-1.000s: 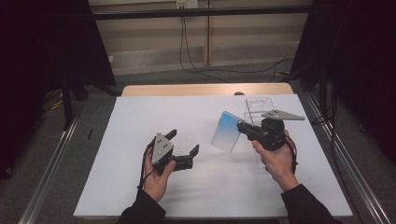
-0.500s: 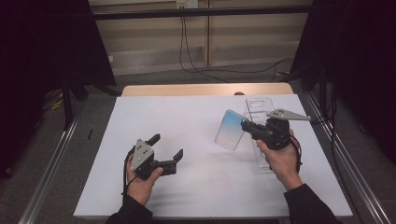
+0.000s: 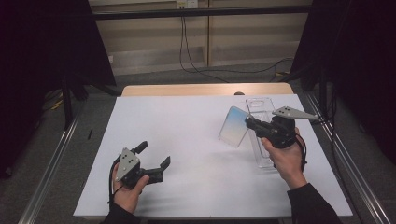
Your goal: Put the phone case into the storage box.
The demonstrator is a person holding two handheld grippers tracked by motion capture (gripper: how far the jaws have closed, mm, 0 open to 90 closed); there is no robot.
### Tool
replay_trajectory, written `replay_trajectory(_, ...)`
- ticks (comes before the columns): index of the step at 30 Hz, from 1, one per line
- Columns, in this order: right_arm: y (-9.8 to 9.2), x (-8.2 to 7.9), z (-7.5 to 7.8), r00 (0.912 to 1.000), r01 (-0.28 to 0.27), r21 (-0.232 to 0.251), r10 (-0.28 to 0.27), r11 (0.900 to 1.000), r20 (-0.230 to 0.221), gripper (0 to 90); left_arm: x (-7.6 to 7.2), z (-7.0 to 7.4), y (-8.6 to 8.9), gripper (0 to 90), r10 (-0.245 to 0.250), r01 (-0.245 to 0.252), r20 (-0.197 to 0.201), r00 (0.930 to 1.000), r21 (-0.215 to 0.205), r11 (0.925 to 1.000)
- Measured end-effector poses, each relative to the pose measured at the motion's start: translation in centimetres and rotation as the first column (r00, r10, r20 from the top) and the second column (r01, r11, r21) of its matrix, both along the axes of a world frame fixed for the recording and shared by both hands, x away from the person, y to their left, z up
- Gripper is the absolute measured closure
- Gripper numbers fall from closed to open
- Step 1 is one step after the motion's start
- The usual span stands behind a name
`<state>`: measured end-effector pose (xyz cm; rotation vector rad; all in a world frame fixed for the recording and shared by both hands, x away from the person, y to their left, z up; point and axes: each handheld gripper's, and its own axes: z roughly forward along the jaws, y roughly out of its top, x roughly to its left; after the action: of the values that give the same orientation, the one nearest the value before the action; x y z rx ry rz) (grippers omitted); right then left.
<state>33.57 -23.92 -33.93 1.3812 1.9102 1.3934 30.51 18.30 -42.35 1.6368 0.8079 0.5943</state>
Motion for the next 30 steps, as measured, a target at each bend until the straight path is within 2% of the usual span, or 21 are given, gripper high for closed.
replay_trajectory(2,-0.2,0.0,0.1,1.0000,0.004,0.005,-0.004,1.000,0.006,82.9,-0.1,-0.3,0.5,3.5,0.016,-0.016,-0.006,0.9998,0.010,0.9998)
replay_trajectory(8,-0.8,0.1,0.4,0.9998,0.015,0.010,-0.015,1.000,0.010,82.9,-0.5,-0.3,2.0,3.0,0.039,-0.039,-0.021,0.9990,-0.008,0.9992)
replay_trajectory(11,-1.0,0.2,0.7,0.9997,0.015,0.013,-0.016,1.000,0.019,82.9,-0.9,-0.2,2.8,2.8,0.054,-0.054,-0.014,0.9984,-0.005,0.9985)
replay_trajectory(15,-1.6,0.3,1.0,0.9992,0.028,0.017,-0.028,0.999,0.028,82.8,-1.1,-0.5,3.7,2.7,0.072,-0.072,-0.026,0.9971,-0.004,0.9974)
replay_trajectory(17,-1.9,0.4,1.3,0.9988,0.028,0.015,-0.029,0.999,0.040,82.9,-0.8,-0.6,3.7,2.7,0.070,-0.071,-0.035,0.9969,-0.005,0.9975)
replay_trajectory(22,-2.1,0.7,1.8,0.9981,0.022,0.010,-0.022,1.000,0.058,82.9,-0.8,-0.7,3.4,2.8,0.076,-0.076,-0.026,0.9968,-0.008,0.9971)
replay_trajectory(24,-2.1,0.9,1.9,0.9981,0.022,0.000,-0.022,1.000,0.057,82.9,-0.8,-0.7,3.3,2.8,0.071,-0.071,-0.022,0.9972,0.003,0.9975)
replay_trajectory(30,-2.7,1.5,2.5,0.9981,0.022,-0.019,-0.021,1.000,0.058,82.9,-0.9,-0.7,3.2,2.9,0.064,-0.064,-0.020,0.9978,0.001,0.9980)
